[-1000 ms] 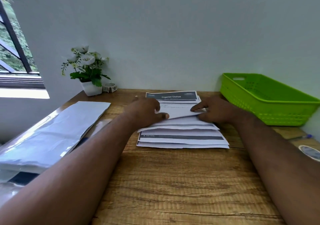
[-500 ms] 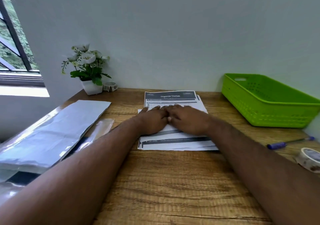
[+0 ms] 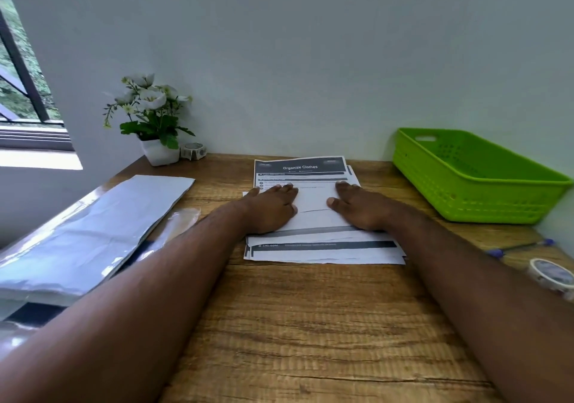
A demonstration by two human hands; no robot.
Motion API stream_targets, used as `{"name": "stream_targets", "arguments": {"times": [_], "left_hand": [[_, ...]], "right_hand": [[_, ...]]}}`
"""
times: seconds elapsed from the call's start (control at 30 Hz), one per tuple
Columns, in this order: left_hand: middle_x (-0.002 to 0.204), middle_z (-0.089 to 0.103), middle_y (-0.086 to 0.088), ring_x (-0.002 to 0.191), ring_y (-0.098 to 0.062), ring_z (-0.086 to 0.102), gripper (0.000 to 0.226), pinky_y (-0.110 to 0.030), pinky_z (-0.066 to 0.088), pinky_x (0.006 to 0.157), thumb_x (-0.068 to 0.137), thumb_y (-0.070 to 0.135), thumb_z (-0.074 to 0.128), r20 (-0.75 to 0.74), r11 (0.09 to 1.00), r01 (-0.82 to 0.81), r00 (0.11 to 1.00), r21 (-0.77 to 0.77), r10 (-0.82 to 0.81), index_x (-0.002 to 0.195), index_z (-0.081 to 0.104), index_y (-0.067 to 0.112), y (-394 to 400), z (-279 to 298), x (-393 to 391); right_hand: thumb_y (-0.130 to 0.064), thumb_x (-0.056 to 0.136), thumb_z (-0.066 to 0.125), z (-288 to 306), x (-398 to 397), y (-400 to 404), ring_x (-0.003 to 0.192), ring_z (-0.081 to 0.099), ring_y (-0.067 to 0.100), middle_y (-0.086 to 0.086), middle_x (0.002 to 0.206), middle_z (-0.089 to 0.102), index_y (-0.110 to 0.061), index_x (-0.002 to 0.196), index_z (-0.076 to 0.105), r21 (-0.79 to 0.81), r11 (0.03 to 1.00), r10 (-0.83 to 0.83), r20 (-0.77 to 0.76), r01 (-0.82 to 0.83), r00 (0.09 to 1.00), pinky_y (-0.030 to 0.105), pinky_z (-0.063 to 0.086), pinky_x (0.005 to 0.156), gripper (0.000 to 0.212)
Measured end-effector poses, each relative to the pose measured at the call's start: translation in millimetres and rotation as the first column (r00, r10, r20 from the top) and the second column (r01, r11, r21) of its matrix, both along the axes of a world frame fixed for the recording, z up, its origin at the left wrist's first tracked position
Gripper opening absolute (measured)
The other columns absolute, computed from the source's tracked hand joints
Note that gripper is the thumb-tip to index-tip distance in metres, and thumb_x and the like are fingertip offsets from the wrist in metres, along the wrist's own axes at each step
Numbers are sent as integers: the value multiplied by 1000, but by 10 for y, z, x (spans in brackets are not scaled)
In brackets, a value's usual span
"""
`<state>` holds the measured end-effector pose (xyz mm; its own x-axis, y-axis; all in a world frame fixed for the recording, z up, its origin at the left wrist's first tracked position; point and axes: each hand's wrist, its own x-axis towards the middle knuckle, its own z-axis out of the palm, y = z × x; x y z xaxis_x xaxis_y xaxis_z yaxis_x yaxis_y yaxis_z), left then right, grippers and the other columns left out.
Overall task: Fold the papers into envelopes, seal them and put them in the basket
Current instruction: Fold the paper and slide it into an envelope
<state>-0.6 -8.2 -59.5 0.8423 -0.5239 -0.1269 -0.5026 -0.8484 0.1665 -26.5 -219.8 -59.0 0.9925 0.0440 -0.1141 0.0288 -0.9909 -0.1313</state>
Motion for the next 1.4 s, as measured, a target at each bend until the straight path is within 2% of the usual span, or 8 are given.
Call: {"name": "stream_targets", "arguments": {"times": [0.13,0.3,0.57,0.9,1.07,1.2,1.3,1.4], "left_hand": [[163,-4,7,149,-16,-7,59,-60,-14,113,101,27,25,120,994,-49,992,95,38,155,4,21,-174,77,-58],[161,17,-3,148,-18,14,55,-42,6,119,105,41,23,22,978,19,1000,-206,-14,154,16,17,-507,56,-197],[161,-5,13,149,-13,-4,63,-68,-13,108,100,55,15,-2,987,-155,988,39,155,155,-1,27,-212,28,-20],[161,-10,12,146,-27,-20,70,-70,-14,106,95,66,16,-6,942,-278,959,186,285,153,-3,34,439,150,33],[154,32,-4,146,-28,18,54,-64,3,111,93,41,57,174,961,-249,948,-121,267,141,35,29,291,202,-55],[97,62,-3,85,-20,57,23,-29,47,73,85,10,68,147,716,-91,954,-692,263,102,53,17,285,236,-62],[79,60,1,68,-10,52,19,-19,41,56,82,0,68,204,684,-33,943,-728,262,86,56,14,281,223,-79],[88,66,-8,81,-24,62,18,-33,51,68,79,-4,68,223,798,-35,952,-601,210,83,59,11,310,155,-26]], "right_hand": [[-62,95,10,-27,23,17,148,4,15,-6,161,1,-22,153,3,-120,993,-10,8,10,1000,60,-11,111,70],[-67,91,5,-28,26,19,149,-2,20,-10,161,-3,-27,152,0,-140,989,-46,-5,44,999,68,-12,107,73],[-70,91,9,-12,55,-30,148,-8,21,-16,159,-9,-35,151,-4,-92,993,-76,-56,71,996,68,-17,103,71],[-73,88,23,29,30,-195,147,-14,27,-20,158,-3,-45,149,8,-33,999,-28,-5,28,1000,68,-12,107,69],[-64,84,50,125,77,-214,147,-11,23,-13,160,-1,-45,149,10,-51,991,132,182,-125,974,58,-2,115,79],[-57,71,71,181,71,-217,144,23,14,-12,144,46,-40,145,32,-120,984,174,538,-129,825,52,1,114,85],[-29,70,79,198,72,-146,114,58,23,1,102,69,-26,109,70,-154,968,247,737,-199,630,49,19,108,41],[-17,73,73,200,50,-101,96,68,25,2,98,73,-20,93,75,-154,941,322,681,-302,657,40,46,91,20]]}}
